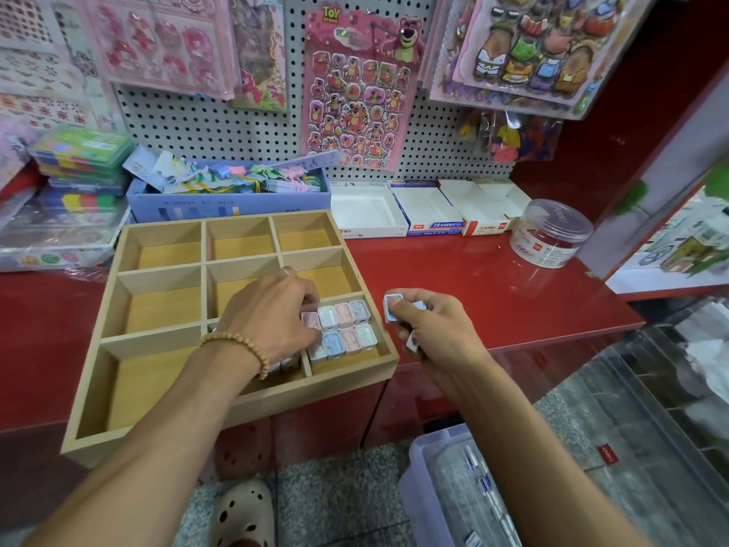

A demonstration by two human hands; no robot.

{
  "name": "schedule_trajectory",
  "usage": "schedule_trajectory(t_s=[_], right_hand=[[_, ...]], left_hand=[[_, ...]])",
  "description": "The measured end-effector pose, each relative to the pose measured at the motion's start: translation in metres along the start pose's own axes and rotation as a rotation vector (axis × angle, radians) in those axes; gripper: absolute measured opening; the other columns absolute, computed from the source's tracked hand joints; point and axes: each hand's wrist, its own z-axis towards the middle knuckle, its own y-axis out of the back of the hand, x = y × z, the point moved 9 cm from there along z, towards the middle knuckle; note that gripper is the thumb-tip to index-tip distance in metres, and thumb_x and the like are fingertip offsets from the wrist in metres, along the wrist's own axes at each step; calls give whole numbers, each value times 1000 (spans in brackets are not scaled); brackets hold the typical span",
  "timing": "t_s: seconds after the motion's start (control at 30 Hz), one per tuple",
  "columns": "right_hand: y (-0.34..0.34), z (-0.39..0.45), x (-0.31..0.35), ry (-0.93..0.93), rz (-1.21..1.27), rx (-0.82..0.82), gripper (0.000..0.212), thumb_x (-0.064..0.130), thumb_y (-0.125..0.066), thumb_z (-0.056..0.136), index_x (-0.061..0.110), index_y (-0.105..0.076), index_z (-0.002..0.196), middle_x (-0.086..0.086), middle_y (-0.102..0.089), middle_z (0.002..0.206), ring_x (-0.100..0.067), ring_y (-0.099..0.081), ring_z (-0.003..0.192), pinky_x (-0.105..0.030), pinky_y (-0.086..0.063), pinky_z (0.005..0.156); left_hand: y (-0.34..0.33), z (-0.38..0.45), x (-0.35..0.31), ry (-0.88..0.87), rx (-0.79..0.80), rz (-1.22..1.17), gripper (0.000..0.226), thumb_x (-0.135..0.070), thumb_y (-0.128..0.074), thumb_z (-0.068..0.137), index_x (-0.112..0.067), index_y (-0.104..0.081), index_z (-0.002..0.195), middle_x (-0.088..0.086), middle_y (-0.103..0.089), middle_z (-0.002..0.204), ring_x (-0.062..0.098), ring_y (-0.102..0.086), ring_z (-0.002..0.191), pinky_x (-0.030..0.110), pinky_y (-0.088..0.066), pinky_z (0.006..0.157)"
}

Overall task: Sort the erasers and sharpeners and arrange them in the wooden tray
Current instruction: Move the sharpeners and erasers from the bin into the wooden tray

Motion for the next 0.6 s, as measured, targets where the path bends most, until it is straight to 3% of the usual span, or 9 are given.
schedule_trajectory(t_s=[0.17,0.27,0.47,0.53,0.6], right_hand=[[4,2,-5,-2,-4,-6,13,7,-58,99,-2,-67,103,6,-58,51,-4,-44,39,-16,-34,37],[6,3,-7,2,-14,-19,12,8,-61,97,0,-69,100,1,-63,59,-6,-45,43,-18,-36,40],[5,5,-13,-17,6,-10,9,9,-66,94,4,-73,96,-22,-74,88,-32,-58,75,-42,-49,71],[3,5,-15,-21,17,18,11,10,-67,93,2,-73,98,-17,-73,79,-29,-54,66,-35,-44,60],[2,5,-14,-21,18,40,13,11,-67,93,1,-72,100,-8,-70,70,-16,-47,50,-27,-35,49]], left_hand=[[0,0,6,38,16,24,31,-41,-82,64,-33,-64,87,-13,-51,96,10,-56,89,30,-51,69],[-3,0,6,39,27,28,23,-37,-81,69,-32,-65,83,-11,-49,95,10,-55,85,26,-47,63],[-5,4,2,8,-12,43,16,-37,-77,78,-30,-68,89,-10,-50,94,10,-56,89,27,-53,69],[-5,4,1,-2,-17,38,21,-38,-77,77,-30,-68,93,-11,-51,94,10,-56,90,29,-54,71],[-2,4,-3,-23,-28,-2,25,-43,-77,75,-31,-66,93,-11,-51,92,10,-55,90,28,-50,70]])
